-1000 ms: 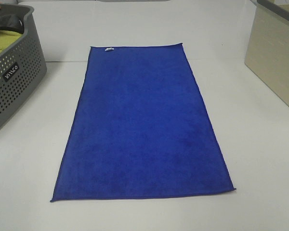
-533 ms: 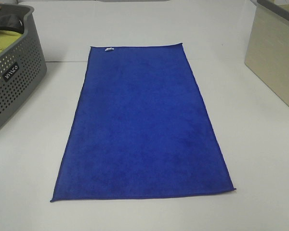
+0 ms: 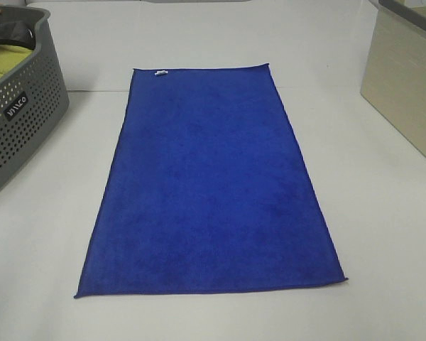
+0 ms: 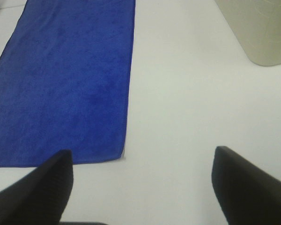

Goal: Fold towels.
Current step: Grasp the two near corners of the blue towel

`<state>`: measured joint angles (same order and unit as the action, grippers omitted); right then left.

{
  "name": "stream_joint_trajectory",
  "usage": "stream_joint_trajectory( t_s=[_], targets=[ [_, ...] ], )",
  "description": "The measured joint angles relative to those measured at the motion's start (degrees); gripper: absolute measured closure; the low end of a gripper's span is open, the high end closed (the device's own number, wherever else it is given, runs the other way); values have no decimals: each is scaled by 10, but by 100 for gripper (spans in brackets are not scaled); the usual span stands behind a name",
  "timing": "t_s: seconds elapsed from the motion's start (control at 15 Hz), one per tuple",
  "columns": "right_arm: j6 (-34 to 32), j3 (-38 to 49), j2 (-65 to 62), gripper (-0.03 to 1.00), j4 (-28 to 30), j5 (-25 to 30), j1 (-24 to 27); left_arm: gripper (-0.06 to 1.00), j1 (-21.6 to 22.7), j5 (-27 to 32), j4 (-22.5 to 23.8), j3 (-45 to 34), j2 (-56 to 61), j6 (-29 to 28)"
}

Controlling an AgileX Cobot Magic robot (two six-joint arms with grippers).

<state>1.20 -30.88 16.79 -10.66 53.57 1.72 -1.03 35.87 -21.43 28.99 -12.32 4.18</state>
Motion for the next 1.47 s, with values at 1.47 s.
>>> stream_joint_trajectory(
  t_s=[1.47],
  targets=[
    [244,-147,765,24,-271,-94,0,34,0,1,-427,91,-877,413]
  ],
)
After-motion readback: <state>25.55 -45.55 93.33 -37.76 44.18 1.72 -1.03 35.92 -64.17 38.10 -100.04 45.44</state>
